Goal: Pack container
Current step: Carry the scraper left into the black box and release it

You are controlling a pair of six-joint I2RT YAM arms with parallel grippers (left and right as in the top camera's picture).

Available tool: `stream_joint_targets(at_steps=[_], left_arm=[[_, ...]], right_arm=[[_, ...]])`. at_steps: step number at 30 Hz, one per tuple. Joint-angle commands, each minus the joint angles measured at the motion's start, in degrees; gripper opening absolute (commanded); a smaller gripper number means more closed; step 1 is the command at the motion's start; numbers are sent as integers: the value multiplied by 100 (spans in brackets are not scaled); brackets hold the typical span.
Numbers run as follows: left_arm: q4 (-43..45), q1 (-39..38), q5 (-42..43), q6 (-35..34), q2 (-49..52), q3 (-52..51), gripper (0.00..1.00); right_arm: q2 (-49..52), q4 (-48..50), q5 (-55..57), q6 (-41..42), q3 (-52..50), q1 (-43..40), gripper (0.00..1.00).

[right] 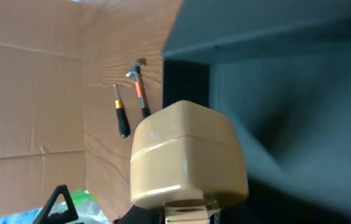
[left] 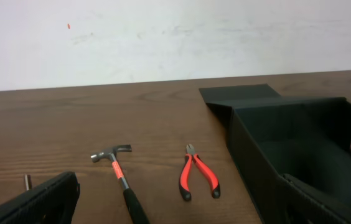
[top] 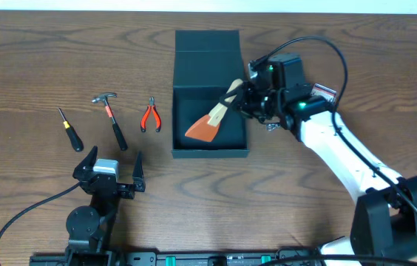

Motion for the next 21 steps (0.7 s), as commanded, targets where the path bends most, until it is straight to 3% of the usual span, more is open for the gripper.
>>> stream_joint_targets(at_steps=[1,12,21], left_arm=[[-157,-4,125,57,-35,-122,99],[-155,-4,122,57,-35,-122,99],[-157,-4,122,57,-35,-122,99]], right_arm=[[42,11,271,708,155,389,1],[120,15,2076,2629,155,970,1],[120,-256,2269,2632,155,973,1]])
